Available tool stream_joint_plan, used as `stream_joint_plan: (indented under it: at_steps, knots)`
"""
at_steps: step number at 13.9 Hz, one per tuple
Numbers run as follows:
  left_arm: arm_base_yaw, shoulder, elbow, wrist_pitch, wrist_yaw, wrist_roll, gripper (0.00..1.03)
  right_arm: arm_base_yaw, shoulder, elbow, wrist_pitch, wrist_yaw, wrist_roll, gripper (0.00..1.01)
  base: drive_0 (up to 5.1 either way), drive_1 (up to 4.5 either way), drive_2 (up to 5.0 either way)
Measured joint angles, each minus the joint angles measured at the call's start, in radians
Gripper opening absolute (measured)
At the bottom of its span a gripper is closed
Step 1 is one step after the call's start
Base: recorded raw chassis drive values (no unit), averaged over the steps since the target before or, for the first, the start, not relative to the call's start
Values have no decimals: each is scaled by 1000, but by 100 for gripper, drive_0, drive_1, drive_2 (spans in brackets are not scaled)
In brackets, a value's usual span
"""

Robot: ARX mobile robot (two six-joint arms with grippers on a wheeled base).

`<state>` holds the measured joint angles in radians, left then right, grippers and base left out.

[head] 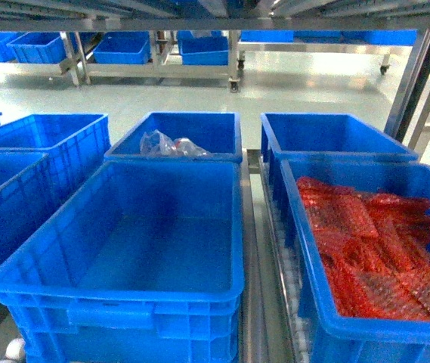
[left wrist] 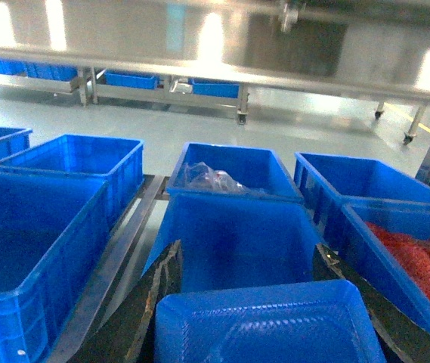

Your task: Pick blue part to blue bin on bottom shelf

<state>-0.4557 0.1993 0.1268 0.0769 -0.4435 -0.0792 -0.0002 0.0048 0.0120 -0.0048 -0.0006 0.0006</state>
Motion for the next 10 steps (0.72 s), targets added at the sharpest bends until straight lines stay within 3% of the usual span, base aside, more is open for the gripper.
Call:
stream_joint_plan:
  at_steps: [10]
  knots:
    - [0, 0, -1, -2, 2, 0, 43, 0, 0, 0, -2, 0, 0, 98, 0, 0, 0]
